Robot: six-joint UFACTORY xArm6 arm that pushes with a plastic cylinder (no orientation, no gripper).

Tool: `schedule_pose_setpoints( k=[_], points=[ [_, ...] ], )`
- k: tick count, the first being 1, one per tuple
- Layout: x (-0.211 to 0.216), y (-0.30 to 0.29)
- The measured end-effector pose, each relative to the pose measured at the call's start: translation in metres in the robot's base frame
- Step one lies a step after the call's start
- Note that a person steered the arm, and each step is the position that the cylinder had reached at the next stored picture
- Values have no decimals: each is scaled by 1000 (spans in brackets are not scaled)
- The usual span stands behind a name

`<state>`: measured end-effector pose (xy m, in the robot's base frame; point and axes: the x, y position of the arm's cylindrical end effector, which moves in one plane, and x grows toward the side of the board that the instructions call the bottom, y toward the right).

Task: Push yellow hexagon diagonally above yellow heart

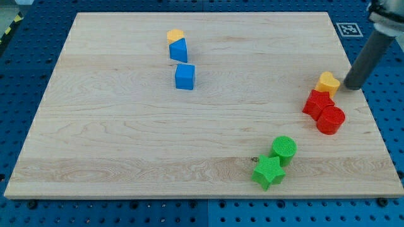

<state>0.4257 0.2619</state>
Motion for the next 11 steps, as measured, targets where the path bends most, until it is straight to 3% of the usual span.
schedule_pose_setpoints(
  k=[1, 2, 4, 5, 6, 8, 9, 10, 11],
  points=[
    [1, -48],
    [-4, -59],
    [-114, -68],
    [-181, -118],
    [-215, -200],
    [-191, -380],
    [-152, -394],
    [-126, -367],
    [-126, -289]
  ],
)
